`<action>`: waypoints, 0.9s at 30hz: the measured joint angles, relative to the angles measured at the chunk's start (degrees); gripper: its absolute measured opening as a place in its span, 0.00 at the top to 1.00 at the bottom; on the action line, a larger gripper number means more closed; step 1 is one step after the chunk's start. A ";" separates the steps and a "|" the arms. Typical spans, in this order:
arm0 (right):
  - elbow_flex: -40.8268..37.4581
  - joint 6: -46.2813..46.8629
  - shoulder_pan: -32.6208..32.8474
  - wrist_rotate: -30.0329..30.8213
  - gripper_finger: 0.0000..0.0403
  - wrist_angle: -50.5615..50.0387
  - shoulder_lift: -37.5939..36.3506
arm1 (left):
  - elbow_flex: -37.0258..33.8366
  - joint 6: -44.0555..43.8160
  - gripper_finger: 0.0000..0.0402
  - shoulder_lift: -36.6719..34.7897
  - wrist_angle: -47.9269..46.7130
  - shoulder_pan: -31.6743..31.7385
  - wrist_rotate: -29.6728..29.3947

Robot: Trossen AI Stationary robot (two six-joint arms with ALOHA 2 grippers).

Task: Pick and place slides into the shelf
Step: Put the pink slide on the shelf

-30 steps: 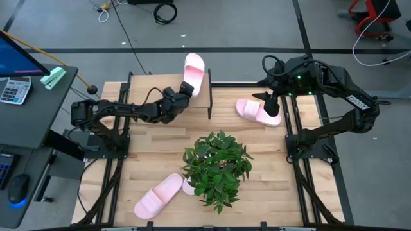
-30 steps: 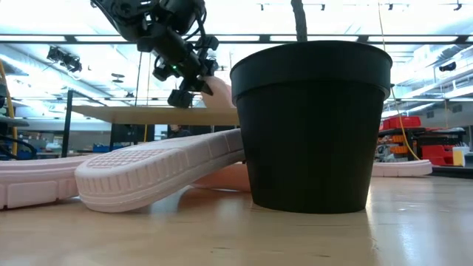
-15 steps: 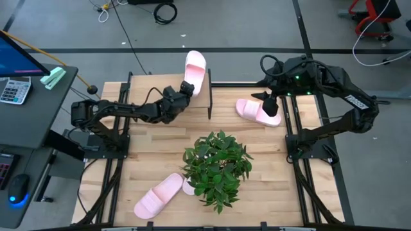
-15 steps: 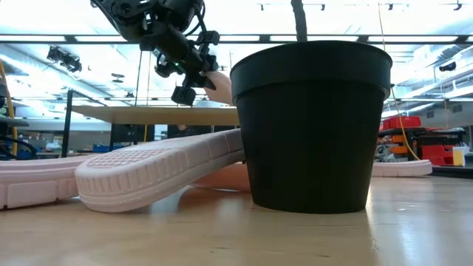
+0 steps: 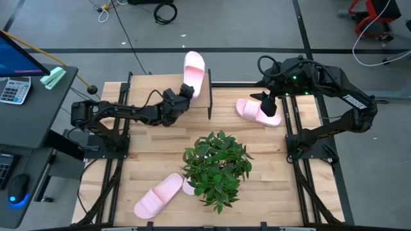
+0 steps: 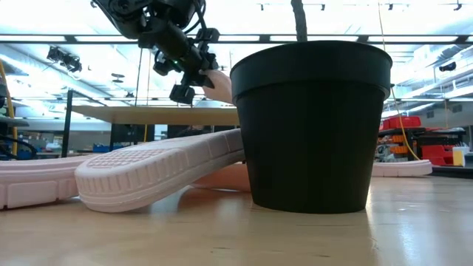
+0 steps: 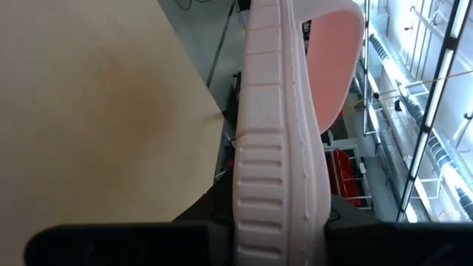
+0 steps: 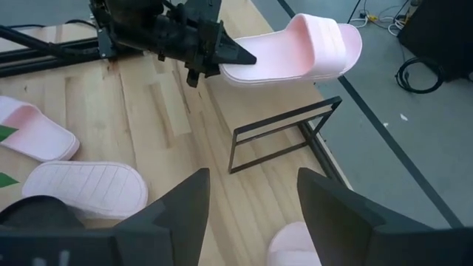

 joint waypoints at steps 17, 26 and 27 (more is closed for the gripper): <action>0.00 -0.03 0.00 0.00 0.48 -0.08 0.00 | 1.53 -4.60 0.82 4.10 -0.11 -2.14 -0.60; 0.00 0.96 0.00 -0.01 0.48 -0.90 0.00 | 8.56 -3.73 0.82 9.81 -0.97 -2.51 -1.75; 0.00 0.98 0.00 0.00 0.48 -1.04 0.00 | 8.80 -2.83 0.82 9.80 -0.87 -2.47 -1.79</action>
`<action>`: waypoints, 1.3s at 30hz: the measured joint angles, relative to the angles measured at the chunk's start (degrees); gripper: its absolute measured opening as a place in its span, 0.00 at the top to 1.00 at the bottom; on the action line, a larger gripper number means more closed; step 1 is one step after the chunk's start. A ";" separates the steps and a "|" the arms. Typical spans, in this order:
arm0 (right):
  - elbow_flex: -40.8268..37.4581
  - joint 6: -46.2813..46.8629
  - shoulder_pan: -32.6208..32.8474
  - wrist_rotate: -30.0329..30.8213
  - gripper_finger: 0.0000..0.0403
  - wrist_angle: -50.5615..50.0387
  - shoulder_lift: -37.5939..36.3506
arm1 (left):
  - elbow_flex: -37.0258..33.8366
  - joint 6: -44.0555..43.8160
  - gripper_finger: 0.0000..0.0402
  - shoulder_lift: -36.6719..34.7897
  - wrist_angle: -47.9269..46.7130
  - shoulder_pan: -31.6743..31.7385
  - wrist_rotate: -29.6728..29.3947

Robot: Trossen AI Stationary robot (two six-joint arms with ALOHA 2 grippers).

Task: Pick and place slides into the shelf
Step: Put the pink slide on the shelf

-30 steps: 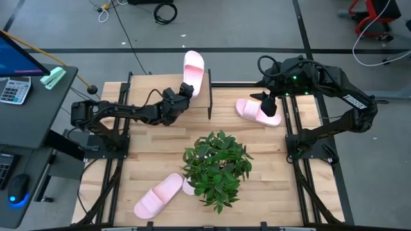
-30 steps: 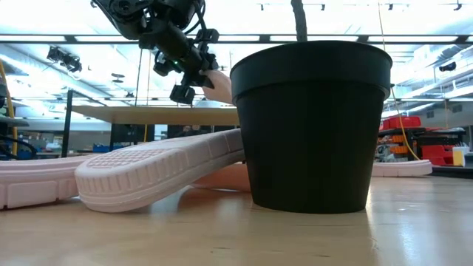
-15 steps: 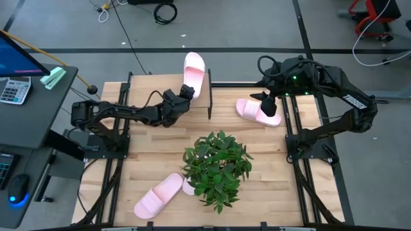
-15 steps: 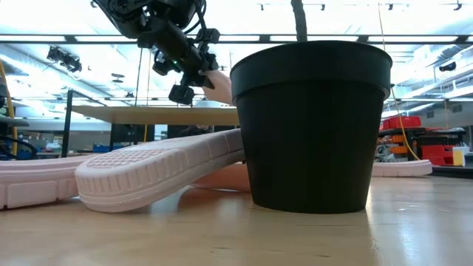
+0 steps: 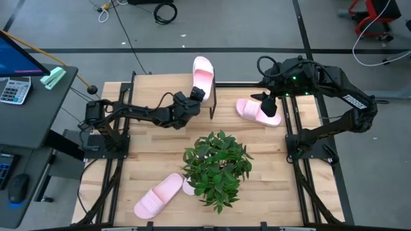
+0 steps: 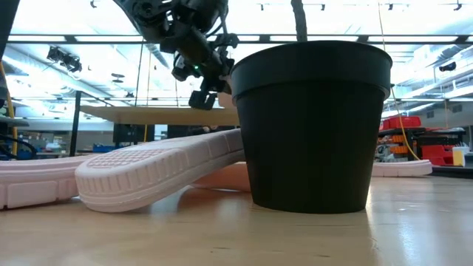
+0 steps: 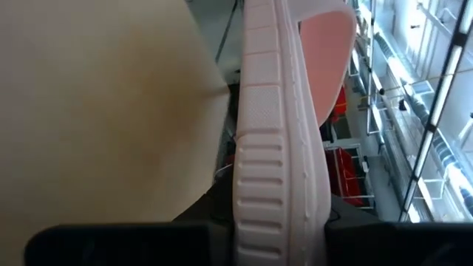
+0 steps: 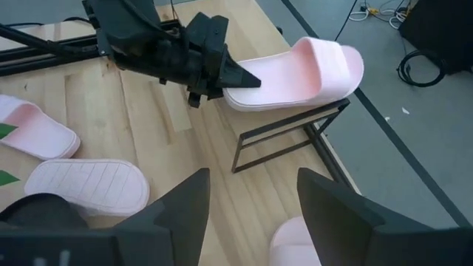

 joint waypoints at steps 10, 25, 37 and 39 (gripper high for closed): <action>0.00 0.01 0.00 -0.32 0.48 -0.96 0.00 | 0.01 0.30 0.80 -0.06 -1.86 0.26 0.02; 0.00 -0.08 0.00 -0.48 0.48 -1.65 -0.02 | 0.01 0.32 0.83 -0.06 -2.64 0.26 -2.50; 0.00 0.17 0.00 -0.46 0.49 -1.65 -0.02 | -0.02 0.25 0.83 -0.06 -2.61 0.24 -2.49; 0.00 0.20 0.00 -0.46 0.49 -1.65 -0.02 | -0.02 0.23 0.82 -0.06 -2.61 0.24 -2.49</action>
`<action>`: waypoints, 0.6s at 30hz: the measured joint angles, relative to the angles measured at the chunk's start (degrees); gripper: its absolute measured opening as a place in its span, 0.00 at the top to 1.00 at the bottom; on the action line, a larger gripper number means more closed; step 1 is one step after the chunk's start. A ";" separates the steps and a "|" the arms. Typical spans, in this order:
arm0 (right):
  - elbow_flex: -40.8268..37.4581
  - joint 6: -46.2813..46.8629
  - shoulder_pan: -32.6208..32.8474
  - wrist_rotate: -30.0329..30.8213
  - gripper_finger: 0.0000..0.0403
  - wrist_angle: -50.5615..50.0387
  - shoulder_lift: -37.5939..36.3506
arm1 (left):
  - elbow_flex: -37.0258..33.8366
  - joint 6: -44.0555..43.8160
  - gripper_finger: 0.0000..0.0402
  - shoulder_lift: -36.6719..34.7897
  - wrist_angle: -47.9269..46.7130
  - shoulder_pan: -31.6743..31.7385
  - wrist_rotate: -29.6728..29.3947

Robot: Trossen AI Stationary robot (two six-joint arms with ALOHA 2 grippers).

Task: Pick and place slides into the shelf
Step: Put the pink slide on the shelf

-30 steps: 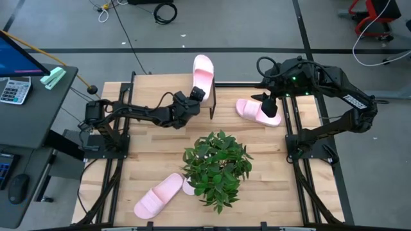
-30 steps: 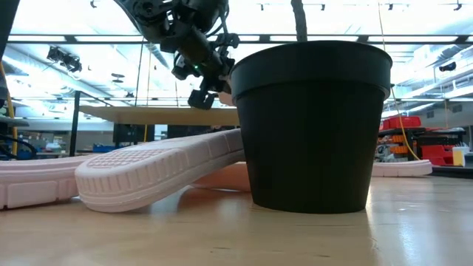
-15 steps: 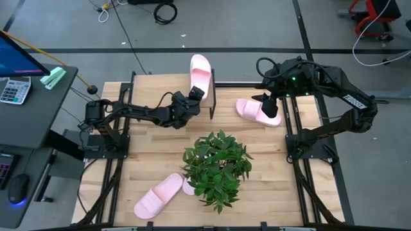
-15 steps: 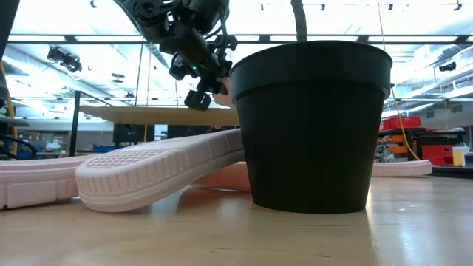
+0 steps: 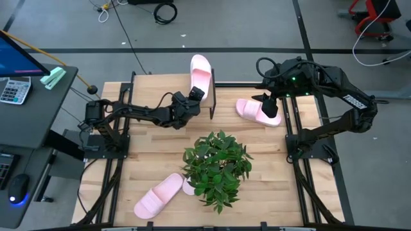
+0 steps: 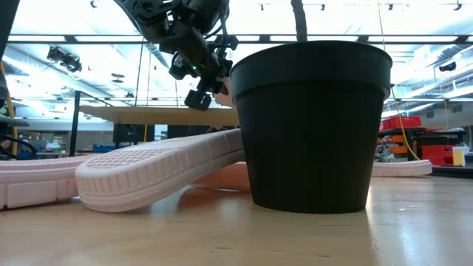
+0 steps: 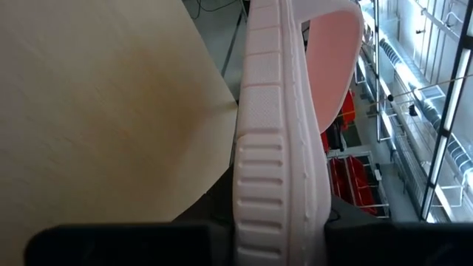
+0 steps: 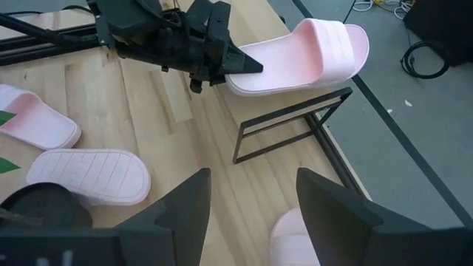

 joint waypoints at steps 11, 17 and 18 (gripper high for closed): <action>0.00 0.07 0.01 0.00 0.49 0.00 0.00 | -0.04 -0.44 0.82 0.00 -0.27 -0.28 -0.02; 0.00 0.09 0.02 0.00 0.49 -0.02 -0.02 | -0.04 -1.09 0.81 0.00 -0.28 -0.39 0.00; 0.00 0.09 0.02 0.00 0.49 -0.02 -0.02 | -0.04 -1.44 0.82 0.00 -0.28 -0.39 0.00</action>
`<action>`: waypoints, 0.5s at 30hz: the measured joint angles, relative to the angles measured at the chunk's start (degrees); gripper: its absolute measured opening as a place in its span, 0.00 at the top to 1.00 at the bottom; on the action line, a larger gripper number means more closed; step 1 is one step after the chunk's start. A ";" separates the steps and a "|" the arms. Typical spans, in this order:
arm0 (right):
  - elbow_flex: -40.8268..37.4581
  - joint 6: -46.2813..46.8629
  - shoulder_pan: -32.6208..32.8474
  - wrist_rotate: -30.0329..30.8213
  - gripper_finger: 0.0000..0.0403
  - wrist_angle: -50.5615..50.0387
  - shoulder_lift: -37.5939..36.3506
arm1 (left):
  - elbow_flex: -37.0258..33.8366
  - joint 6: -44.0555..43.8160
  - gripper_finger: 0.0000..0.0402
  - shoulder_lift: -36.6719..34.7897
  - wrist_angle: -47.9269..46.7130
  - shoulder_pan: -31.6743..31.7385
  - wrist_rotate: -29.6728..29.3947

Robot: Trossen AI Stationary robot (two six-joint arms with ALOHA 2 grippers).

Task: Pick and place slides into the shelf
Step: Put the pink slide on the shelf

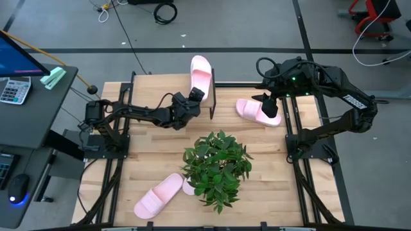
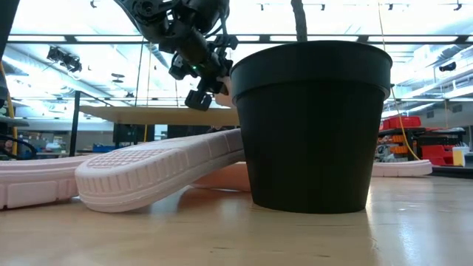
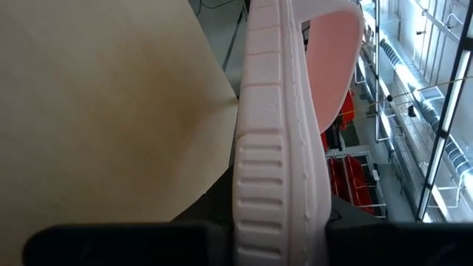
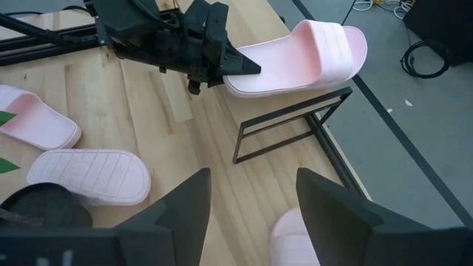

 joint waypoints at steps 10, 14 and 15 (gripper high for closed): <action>0.00 0.00 0.00 0.00 0.49 -0.01 0.00 | -0.02 -4.42 0.80 0.94 0.42 0.02 0.13; 0.00 0.00 0.00 0.00 0.49 -0.12 0.00 | -0.02 -8.03 0.82 2.47 0.86 -0.28 0.20; 0.00 0.01 0.00 0.02 0.49 -0.21 -0.01 | -0.02 -8.56 0.82 2.71 1.28 -0.44 -0.04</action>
